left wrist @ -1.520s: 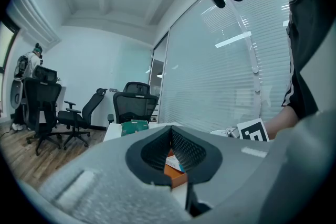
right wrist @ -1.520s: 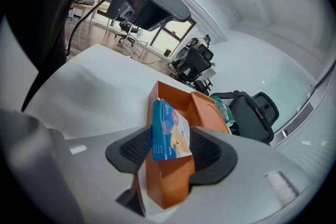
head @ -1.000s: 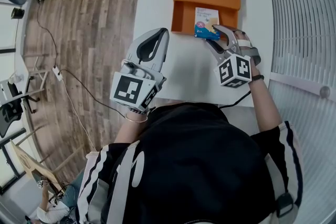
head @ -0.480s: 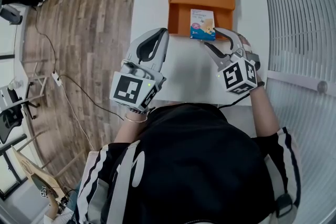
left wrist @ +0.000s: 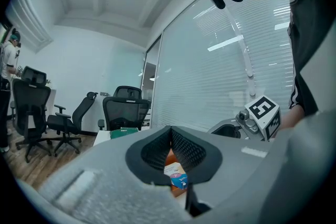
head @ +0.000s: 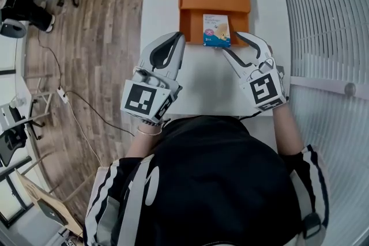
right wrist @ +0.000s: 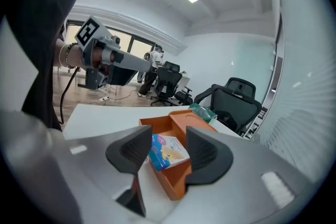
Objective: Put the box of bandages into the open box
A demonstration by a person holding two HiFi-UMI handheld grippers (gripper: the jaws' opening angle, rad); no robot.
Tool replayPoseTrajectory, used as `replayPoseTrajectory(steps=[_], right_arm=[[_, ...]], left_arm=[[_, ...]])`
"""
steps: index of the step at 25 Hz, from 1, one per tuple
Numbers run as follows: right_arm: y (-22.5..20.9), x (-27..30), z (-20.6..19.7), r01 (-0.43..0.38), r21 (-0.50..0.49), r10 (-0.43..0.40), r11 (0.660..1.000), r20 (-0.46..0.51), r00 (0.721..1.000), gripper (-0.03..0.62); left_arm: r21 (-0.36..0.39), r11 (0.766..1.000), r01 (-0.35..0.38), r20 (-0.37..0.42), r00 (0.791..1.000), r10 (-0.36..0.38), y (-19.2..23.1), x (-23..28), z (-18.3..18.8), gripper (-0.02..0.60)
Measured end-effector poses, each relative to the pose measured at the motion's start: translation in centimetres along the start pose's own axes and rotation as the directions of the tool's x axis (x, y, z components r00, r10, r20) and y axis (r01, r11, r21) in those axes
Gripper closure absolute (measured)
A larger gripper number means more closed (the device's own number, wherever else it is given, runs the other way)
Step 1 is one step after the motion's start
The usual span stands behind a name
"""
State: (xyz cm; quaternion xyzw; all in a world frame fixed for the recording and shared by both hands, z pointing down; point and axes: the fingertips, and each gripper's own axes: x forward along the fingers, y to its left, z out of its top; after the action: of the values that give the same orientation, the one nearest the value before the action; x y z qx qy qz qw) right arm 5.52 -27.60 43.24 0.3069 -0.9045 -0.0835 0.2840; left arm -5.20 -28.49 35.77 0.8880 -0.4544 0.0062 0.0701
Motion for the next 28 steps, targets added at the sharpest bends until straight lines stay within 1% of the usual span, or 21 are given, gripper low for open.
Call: replayPoseTrajectory(steps=[4,9,12,15,19,22,25,28], right_arm=[[-0.9,-1.0,1.4,0.023,0.084,-0.028,0.996,0.061,0.998,0.399],[-1.9,-2.2,3.2,0.040,0.186,-0.066,0.982,0.137,0.988,0.401],[-2.3,-2.7,3.8,0.061,0.205,-0.094,0.977,0.156,0.983,0.404],[-2.8,-2.9,3.6,0.085,0.241,-0.127,0.967,0.162,0.979,0.407],[-3.4,-3.0,3.8,0.105,0.274,-0.159,0.956,0.182,0.971,0.416],[-3.9,-3.4,4.3,0.120,0.304,-0.190,0.945,0.209,0.959,0.434],[-4.4,-3.6,4.3,0.129,0.340,-0.209,0.932,0.211,0.955,0.441],[-4.6,-3.9,4.4,0.133,0.340,-0.214,0.931,0.216,0.953,0.445]], left_arm=[[0.004,1.000,0.012,0.005,1.000,-0.012,-0.2,0.3,0.3,0.580],[0.008,1.000,0.028,0.013,1.000,-0.028,-0.5,0.7,0.7,0.580],[0.011,0.999,0.031,0.009,0.999,-0.032,-0.6,0.9,1.0,0.580],[0.009,1.000,0.015,-0.011,1.000,-0.015,-0.3,1.1,1.0,0.580],[0.022,0.998,0.052,0.022,0.998,-0.052,-0.8,1.5,1.2,0.580],[0.022,0.998,0.058,0.022,0.998,-0.058,-1.0,1.7,1.3,0.580],[0.021,0.998,0.063,0.025,0.998,-0.063,-1.1,1.9,1.3,0.580],[0.018,0.998,0.064,0.024,0.998,-0.065,-1.2,2.0,1.4,0.580]])
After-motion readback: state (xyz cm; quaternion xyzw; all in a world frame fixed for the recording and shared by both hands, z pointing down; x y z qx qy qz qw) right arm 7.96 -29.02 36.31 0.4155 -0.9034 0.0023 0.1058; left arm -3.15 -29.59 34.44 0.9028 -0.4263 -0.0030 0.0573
